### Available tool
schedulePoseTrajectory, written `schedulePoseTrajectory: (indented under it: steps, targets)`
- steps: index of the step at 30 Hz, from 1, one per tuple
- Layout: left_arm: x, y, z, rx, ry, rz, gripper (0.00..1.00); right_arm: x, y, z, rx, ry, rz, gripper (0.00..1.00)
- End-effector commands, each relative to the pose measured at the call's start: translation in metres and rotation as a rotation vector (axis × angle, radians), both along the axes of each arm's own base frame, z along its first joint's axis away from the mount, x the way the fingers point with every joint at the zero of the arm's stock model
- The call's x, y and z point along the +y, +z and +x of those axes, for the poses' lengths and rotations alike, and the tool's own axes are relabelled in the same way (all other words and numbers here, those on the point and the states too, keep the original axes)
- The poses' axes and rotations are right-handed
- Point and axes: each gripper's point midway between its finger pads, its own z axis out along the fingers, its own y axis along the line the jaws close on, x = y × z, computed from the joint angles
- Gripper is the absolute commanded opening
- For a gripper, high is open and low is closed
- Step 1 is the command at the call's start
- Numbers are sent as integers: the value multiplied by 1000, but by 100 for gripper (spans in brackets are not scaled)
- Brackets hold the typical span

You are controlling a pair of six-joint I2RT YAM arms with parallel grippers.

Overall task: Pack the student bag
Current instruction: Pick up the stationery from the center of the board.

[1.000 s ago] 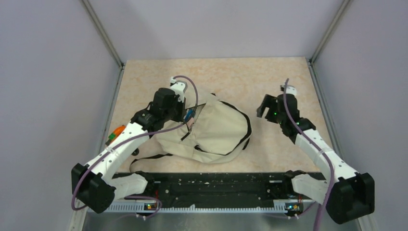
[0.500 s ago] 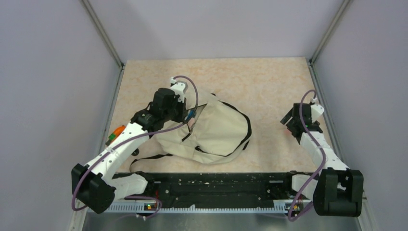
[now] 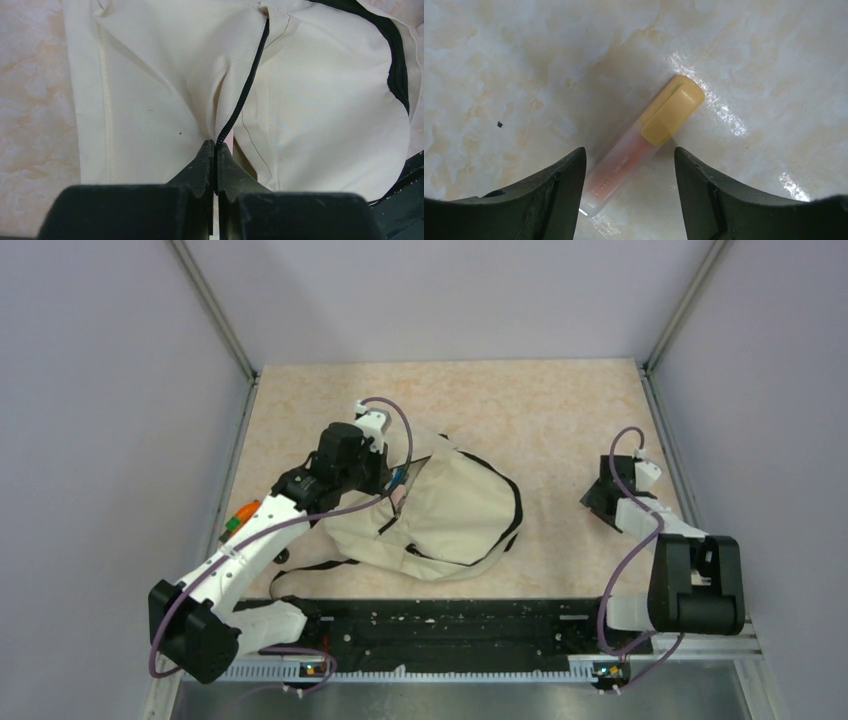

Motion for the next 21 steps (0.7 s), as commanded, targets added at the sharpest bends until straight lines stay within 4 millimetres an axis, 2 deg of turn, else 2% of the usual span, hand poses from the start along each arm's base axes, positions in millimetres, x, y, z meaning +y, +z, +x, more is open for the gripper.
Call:
schedulePoseTrajectory:
  steps: [1, 5, 10, 14, 17, 21]
  targets:
    - [-13, 36, 6, -84, -24, -92, 0, 1, 1, 17, -3, 16, 24, 64]
    - [-12, 38, 6, -92, -20, -92, 0, 10, -11, 19, 35, 47, 67, 56]
    - [-12, 39, 6, -94, -19, -92, 0, 25, -21, 24, 57, 132, 129, 29]
    - [-12, 38, 6, -92, -19, -91, 0, 35, -22, 25, 62, 203, 159, 15]
    - [-12, 38, 6, -93, -19, -91, 0, 44, -18, 26, 44, 260, 183, 2]
    - [-9, 39, 7, -100, -10, -85, 0, 48, 3, 28, -3, 318, 161, 0]
